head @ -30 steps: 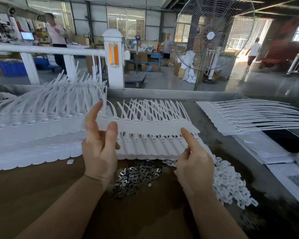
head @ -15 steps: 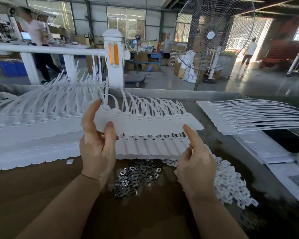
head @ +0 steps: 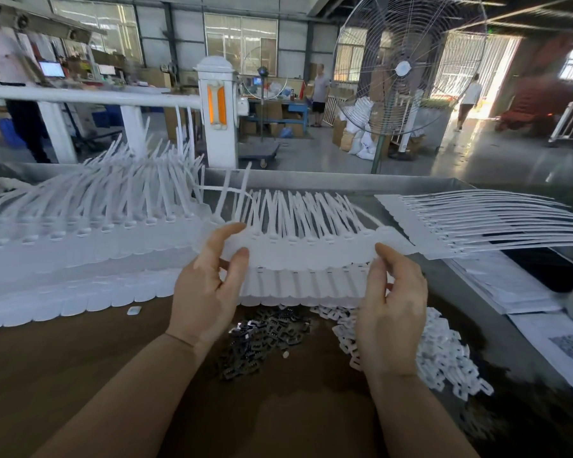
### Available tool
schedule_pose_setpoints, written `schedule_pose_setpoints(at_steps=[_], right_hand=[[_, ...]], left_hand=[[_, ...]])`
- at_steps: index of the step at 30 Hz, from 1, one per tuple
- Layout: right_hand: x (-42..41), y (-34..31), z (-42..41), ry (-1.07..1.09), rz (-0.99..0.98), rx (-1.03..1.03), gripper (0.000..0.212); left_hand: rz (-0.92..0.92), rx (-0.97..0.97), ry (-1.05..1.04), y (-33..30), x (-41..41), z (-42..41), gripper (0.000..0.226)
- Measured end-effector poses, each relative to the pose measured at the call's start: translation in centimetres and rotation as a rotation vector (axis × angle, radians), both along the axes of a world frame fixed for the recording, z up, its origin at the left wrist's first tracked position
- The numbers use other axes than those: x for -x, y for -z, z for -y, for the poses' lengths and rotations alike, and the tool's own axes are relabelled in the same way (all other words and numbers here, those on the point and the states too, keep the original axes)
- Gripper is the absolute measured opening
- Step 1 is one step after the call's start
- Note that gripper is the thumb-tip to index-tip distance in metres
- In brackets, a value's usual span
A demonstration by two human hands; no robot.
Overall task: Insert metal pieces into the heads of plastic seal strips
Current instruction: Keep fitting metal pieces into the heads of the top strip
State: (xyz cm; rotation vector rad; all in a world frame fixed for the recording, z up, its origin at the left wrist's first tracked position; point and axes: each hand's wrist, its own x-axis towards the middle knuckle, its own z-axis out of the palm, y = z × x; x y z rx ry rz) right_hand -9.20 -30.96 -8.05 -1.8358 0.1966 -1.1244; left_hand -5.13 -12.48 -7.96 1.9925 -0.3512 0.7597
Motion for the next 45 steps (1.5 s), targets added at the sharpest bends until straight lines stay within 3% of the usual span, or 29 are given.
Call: schedule_pose_setpoints(at_steps=[4, 7, 13, 22, 30, 45], right_hand=[[0.0, 0.0, 0.2, 0.030, -0.064, -0.051, 0.027], [0.0, -0.2, 0.2, 0.040, -0.068, -0.072, 0.026], [0.0, -0.3, 0.3, 0.025, -0.050, -0.085, 0.019], [0.0, -0.3, 0.2, 0.016, 0.001, -0.071, 0.016], [0.2, -0.3, 0.0, 0.058, 0.125, -0.029, 0.017], [0.5, -0.5, -0.2, 0.037, 0.133, -0.062, 0.025]], left_hand=[[0.011, 0.005, 0.001, -0.1, 0.1, -0.2, 0.035], [0.004, 0.148, -0.034, -0.3, 0.2, -0.7, 0.036], [-0.178, 0.379, -0.016, -0.4, -1.1, -1.4, 0.008], [-0.078, 0.346, 0.095, -0.6, -0.6, -1.3, 0.041], [0.017, 0.380, 0.160, -0.6, -0.3, -0.9, 0.043], [0.046, 0.353, 0.187, -0.6, -0.5, -1.0, 0.042]])
